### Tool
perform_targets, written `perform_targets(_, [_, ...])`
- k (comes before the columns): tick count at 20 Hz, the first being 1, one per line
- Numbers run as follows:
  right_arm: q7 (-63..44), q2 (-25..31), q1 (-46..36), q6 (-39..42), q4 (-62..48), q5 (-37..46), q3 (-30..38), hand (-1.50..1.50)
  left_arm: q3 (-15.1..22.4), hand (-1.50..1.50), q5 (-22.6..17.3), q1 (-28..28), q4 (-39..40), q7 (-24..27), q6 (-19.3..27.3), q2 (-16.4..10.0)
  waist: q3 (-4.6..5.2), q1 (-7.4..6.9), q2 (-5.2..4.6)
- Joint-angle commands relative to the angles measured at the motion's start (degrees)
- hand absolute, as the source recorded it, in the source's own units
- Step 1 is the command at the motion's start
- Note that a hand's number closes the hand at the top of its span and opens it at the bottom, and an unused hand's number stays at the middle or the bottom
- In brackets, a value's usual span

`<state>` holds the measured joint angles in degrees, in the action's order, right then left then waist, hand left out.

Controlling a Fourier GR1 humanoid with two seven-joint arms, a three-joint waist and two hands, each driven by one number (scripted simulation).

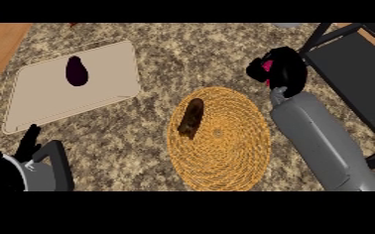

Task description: Pick the cupcake from the placemat and place it in the tiered shelf

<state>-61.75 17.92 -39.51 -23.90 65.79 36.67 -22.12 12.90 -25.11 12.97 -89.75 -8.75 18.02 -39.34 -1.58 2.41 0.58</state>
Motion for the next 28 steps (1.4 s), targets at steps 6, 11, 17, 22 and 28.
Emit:
perform_targets(6, [-19.23,1.02,-16.14,1.22,-1.99,17.19,4.73,1.5,2.52,0.0,-4.05,-3.41,0.56,-1.27,-0.43,7.37,2.35,1.58,0.56])
perform_targets(11, [-22.43,3.77,-22.47,7.25,-2.44,23.15,8.73,1.5,1.21,0.0,-5.09,-2.61,1.34,-1.33,-0.7,6.55,2.19,2.06,0.79])
perform_targets(17, [-22.97,6.25,-28.54,13.87,-2.49,25.65,14.5,1.5,2.4,0.0,-4.78,-2.4,0.84,-1.87,0.12,7.24,2.01,2.78,0.79])
perform_targets(22, [-21.68,9.11,-31.36,17.61,-3.33,28.65,18.88,1.5,2.77,0.0,-4.16,-2.91,0.81,-0.47,0.66,8.07,1.95,2.74,0.46])
perform_targets(28, [-17.43,14.07,-34.24,22.72,-4.5,29.66,24.3,1.5,1.63,0.0,-5.46,-3.3,1.18,-0.91,-0.64,7.22,1.89,2.05,0.17])
